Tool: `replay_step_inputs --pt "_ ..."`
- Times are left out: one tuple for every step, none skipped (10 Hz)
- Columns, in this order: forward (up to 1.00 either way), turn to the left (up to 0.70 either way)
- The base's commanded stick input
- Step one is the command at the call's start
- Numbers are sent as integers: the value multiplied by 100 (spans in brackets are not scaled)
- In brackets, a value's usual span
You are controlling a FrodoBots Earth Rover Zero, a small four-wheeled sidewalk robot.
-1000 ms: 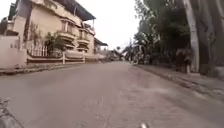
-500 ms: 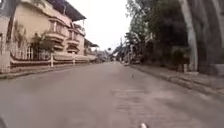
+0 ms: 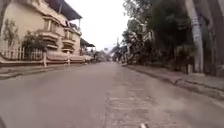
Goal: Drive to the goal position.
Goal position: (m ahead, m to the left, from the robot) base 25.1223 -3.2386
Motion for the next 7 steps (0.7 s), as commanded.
replay_step_inputs --pt "100 0" --pt "100 0" --pt "100 0" --pt "100 0" --pt "100 0" --pt "100 0" --pt "100 0"
